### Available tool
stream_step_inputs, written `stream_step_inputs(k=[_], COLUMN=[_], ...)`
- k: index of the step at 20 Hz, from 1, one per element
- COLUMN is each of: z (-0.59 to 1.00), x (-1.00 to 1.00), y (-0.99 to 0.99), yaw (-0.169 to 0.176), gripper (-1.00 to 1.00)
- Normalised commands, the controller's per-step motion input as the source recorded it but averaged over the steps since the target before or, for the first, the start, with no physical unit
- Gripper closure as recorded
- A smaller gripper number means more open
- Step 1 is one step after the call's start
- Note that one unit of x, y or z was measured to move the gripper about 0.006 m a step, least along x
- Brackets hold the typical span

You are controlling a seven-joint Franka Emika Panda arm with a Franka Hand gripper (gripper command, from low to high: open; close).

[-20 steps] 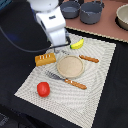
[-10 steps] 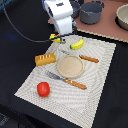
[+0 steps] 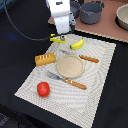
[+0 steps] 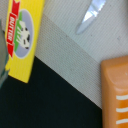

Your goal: Interact with the objects in diverse but meaningful ways.

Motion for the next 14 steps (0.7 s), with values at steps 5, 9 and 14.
stream_step_inputs(k=[5,9,14], z=[-0.25,-0.23,-0.24], x=[-0.09,-0.08,-0.15], y=[0.44,0.33,0.14], yaw=[-0.032,-0.049,-0.059], gripper=[-1.00,-1.00,-1.00])
